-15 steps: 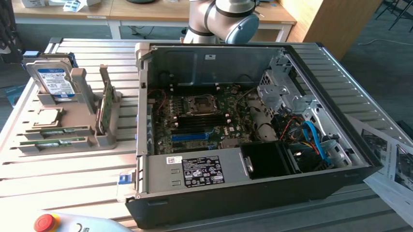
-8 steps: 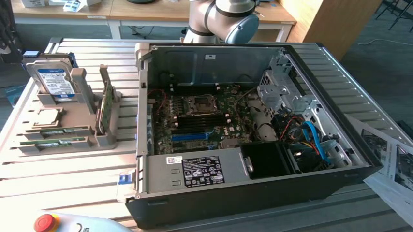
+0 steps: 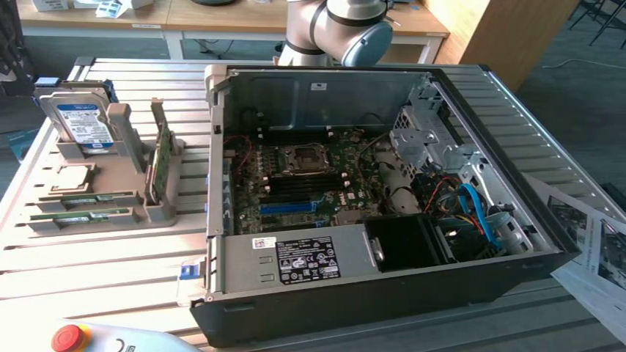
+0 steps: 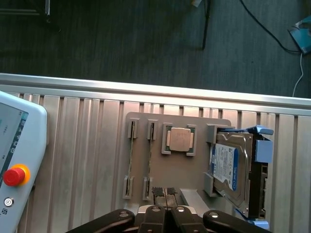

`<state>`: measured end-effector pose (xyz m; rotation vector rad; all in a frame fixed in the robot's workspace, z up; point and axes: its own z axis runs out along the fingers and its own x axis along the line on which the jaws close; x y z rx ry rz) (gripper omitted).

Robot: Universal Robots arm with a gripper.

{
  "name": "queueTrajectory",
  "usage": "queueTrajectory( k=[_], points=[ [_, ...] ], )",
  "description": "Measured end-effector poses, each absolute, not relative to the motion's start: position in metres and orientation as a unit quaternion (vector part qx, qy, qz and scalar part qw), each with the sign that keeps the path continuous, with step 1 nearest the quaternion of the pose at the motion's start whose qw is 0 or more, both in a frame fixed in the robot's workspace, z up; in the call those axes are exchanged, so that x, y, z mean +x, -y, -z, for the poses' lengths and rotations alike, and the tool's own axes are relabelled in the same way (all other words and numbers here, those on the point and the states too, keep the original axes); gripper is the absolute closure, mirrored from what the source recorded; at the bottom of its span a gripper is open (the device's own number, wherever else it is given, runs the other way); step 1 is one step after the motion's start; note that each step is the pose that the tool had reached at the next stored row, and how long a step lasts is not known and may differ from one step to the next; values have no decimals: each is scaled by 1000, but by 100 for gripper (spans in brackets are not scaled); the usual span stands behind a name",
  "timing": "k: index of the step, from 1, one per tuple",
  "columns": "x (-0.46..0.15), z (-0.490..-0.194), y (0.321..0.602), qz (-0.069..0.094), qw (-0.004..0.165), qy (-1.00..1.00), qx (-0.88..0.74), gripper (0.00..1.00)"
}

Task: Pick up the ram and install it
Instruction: 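Pick up the ram and move it above insertion slot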

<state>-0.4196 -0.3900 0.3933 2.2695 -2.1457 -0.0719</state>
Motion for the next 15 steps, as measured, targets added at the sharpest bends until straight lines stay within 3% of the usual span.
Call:
queueTrajectory(
  k=[15],
  points=[
    [-418, -393, 390, 18, 10, 682, 731, 89]
  ],
)
